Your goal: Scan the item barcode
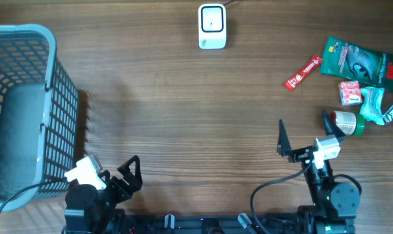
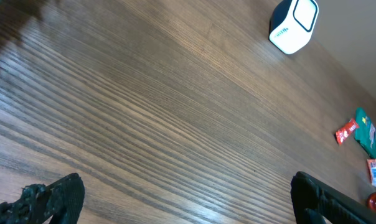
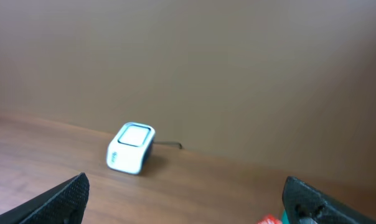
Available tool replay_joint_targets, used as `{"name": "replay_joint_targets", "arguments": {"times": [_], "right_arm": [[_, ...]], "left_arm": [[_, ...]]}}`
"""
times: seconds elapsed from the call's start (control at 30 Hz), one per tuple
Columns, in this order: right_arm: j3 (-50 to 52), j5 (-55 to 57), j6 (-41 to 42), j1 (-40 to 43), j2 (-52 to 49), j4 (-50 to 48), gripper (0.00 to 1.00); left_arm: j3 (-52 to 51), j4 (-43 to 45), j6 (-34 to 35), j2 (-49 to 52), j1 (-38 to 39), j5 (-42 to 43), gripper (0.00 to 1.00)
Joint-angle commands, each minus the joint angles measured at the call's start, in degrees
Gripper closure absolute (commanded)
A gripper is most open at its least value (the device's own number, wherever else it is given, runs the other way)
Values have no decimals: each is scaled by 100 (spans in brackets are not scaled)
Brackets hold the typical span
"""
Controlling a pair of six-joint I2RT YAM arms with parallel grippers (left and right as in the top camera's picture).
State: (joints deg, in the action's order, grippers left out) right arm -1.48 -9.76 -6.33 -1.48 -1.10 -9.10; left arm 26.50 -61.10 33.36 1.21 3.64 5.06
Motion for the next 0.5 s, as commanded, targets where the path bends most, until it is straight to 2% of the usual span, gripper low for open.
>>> {"name": "replay_joint_targets", "arguments": {"times": [0.0, 0.17, 0.47], "right_arm": [[118, 586, 540, 120, 94, 306, 0], [118, 595, 498, 105, 94, 938, 0], [118, 507, 520, 96, 31, 894, 0]], "left_arm": [[-26, 20, 11, -9, -33, 26, 0], [-26, 20, 11, -9, -33, 28, 0], [-26, 20, 11, -9, -33, 26, 0]]}}
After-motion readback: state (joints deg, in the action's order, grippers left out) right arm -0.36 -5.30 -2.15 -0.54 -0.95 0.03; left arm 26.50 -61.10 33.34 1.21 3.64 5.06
